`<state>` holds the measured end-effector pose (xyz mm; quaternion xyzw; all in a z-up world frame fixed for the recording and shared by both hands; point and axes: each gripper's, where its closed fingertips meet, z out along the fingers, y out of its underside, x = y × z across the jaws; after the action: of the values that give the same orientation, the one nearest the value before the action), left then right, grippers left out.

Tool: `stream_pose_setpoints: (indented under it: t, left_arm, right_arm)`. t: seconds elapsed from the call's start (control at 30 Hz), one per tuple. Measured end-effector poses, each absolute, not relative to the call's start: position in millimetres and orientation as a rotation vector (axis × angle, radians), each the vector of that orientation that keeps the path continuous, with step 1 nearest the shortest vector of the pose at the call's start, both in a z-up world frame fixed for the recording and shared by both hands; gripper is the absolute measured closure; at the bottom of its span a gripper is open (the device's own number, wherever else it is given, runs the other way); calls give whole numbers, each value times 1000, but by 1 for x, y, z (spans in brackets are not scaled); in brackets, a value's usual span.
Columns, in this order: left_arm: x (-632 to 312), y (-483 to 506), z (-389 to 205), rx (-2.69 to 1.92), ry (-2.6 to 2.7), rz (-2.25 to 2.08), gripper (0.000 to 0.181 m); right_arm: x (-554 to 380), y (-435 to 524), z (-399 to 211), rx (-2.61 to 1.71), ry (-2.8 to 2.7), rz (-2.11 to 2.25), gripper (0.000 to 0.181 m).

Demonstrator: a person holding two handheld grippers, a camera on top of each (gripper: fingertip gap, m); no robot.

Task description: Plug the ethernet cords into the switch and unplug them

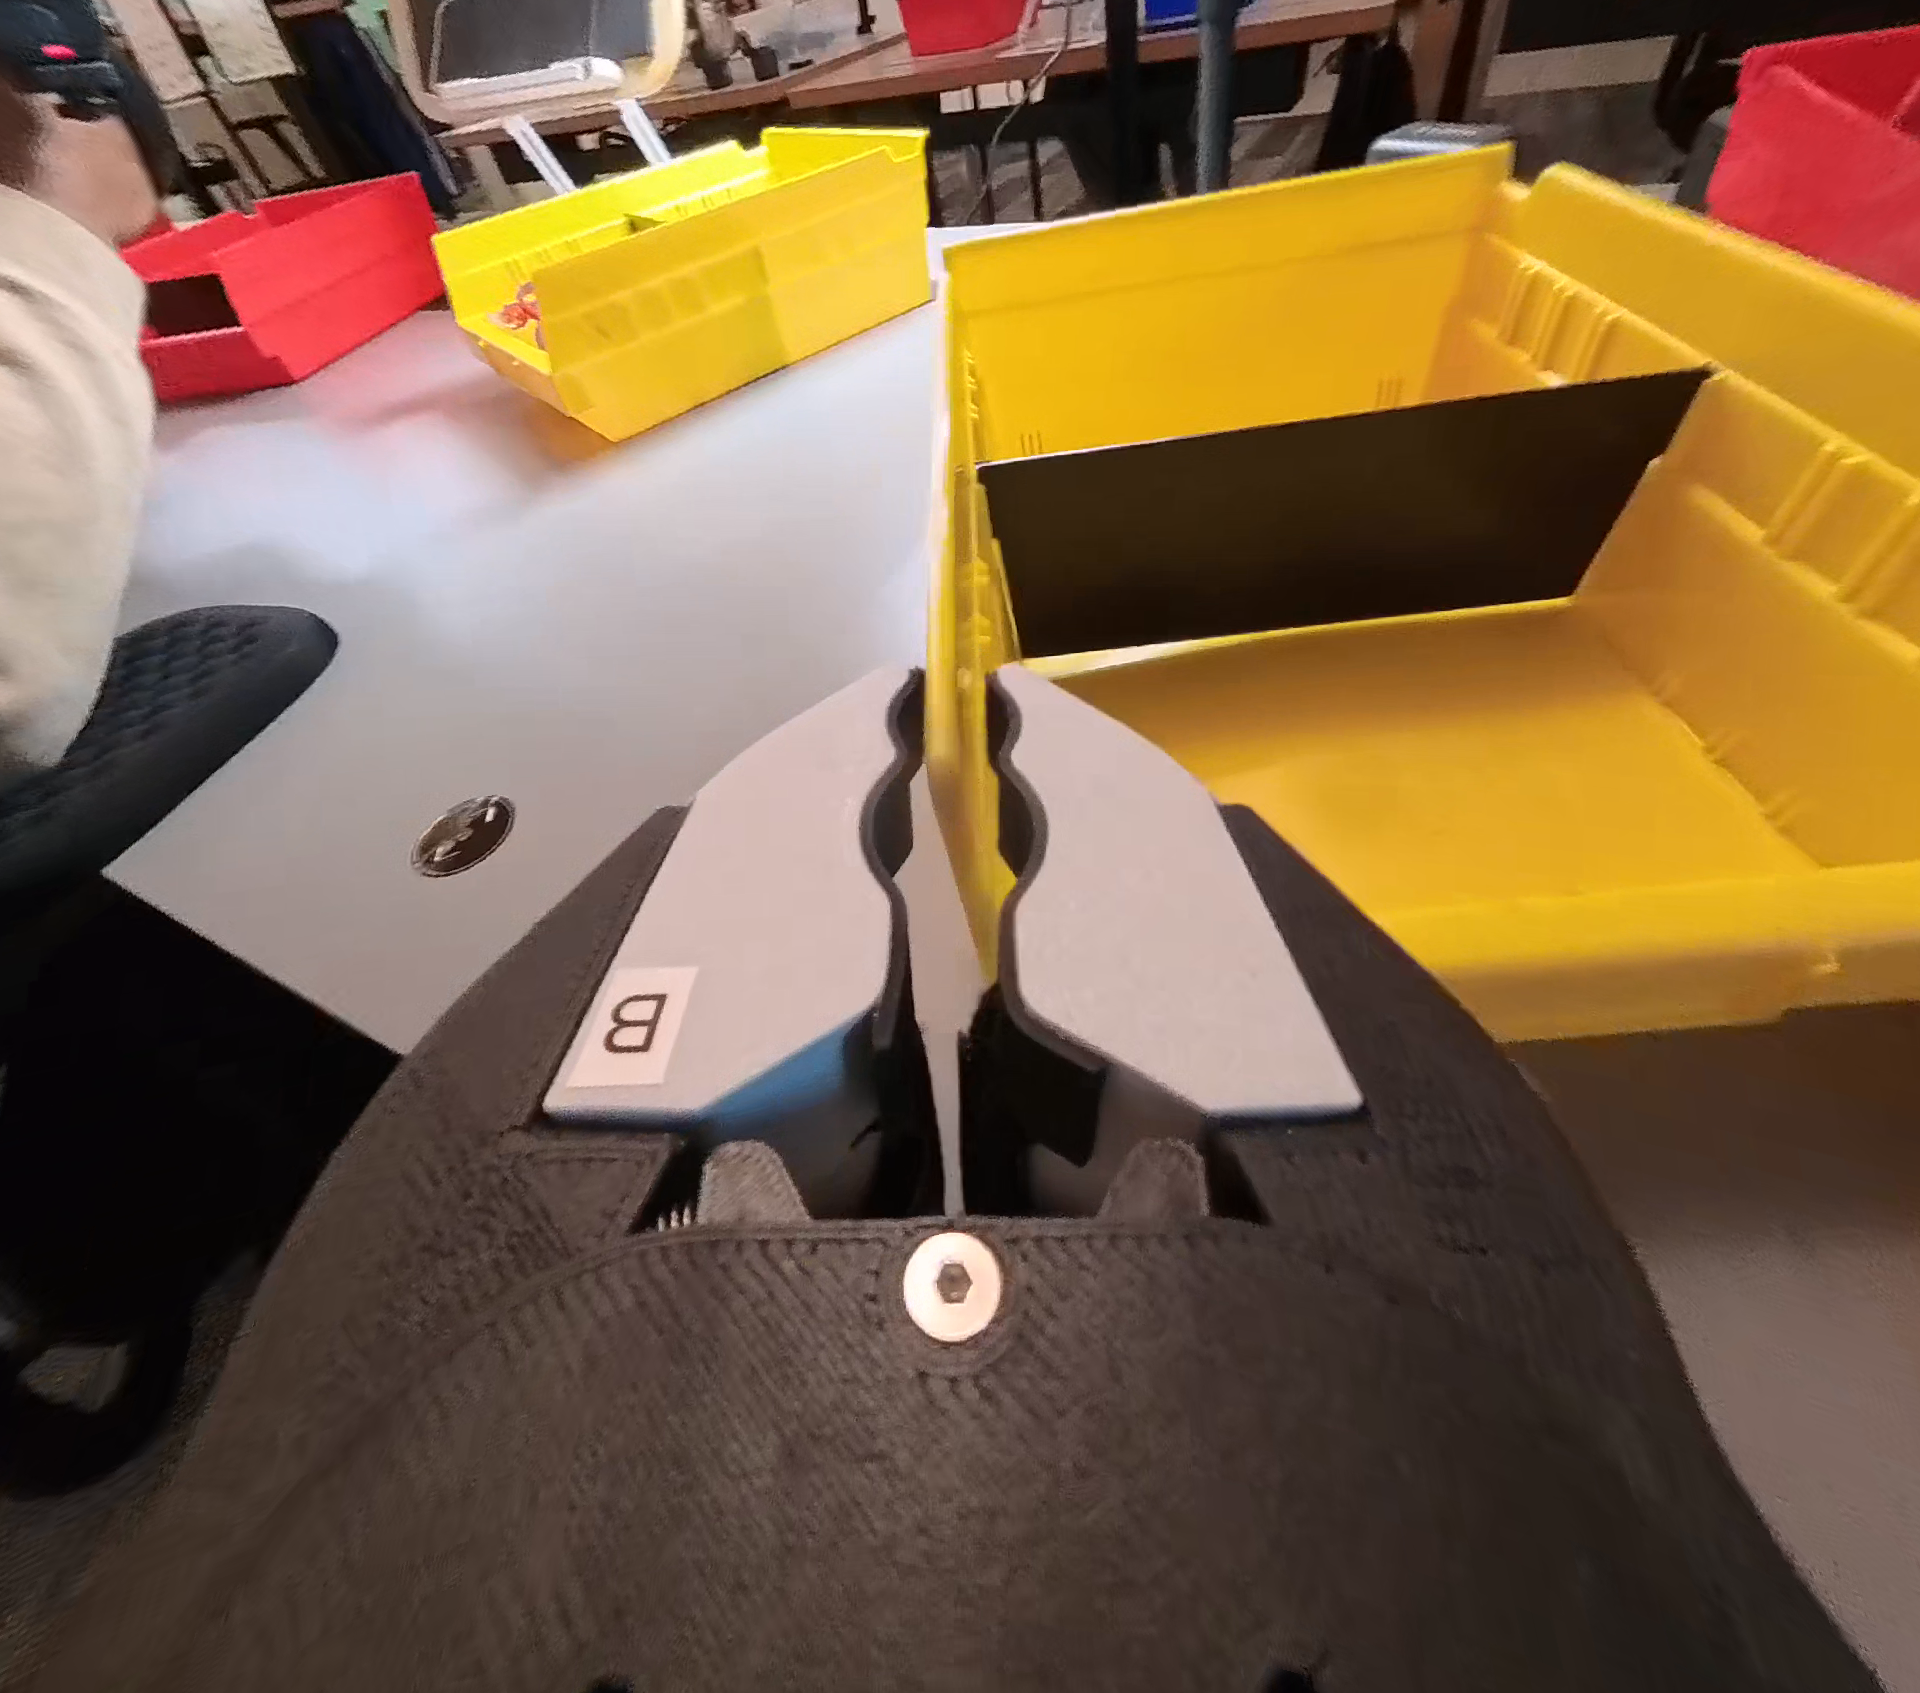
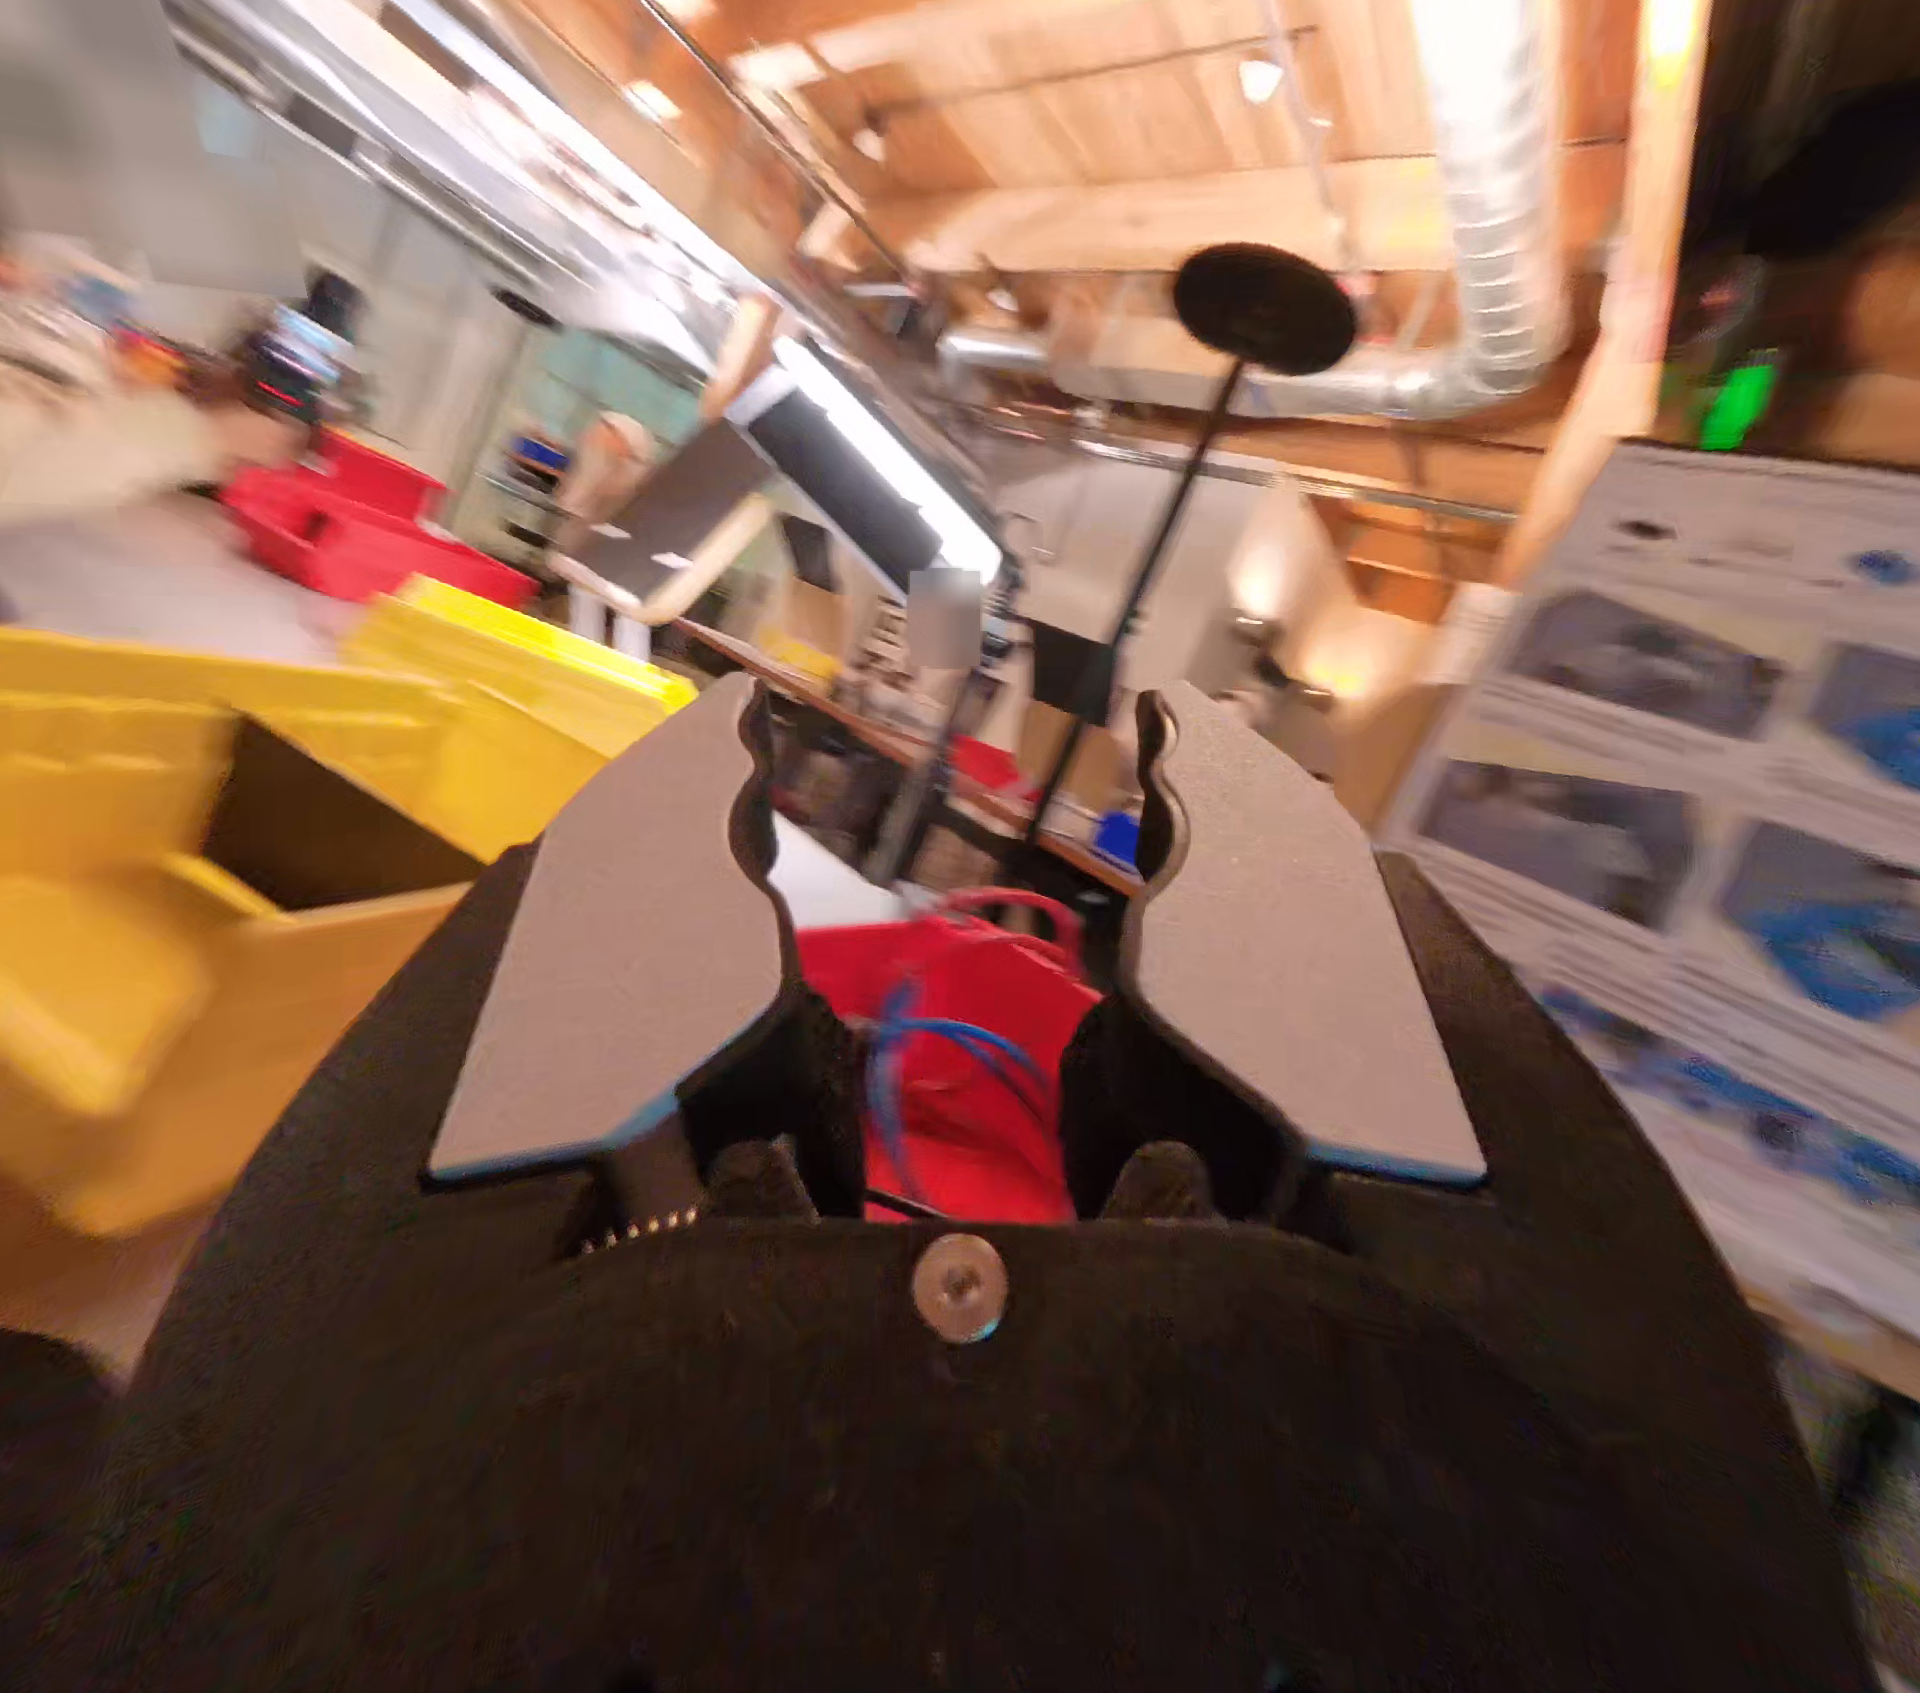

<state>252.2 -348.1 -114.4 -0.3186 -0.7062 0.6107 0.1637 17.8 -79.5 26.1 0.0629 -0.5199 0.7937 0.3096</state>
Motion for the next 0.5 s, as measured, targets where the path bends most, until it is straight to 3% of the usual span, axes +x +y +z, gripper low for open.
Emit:
stream_pose_setpoints:
  t: [0.13,0.27,0.43,0.5]
  left_arm:
    - [251,-350,-102,-800,-1864,1793,131]
    - [250,-361,-124,-823,-1920,1751,116]
    - [243,-367,-143,-866,-1998,1711,120]
    - [242,-366,-141,-882,-1981,1731,132]
  right_arm:
    - [78,-127,-13,219,-1717,2310,116]
    - [98,-174,-75,225,-2110,2179,114]
    - [113,-212,-117,158,-2454,2025,110]
    - [115,-224,-123,101,-2539,1992,107]
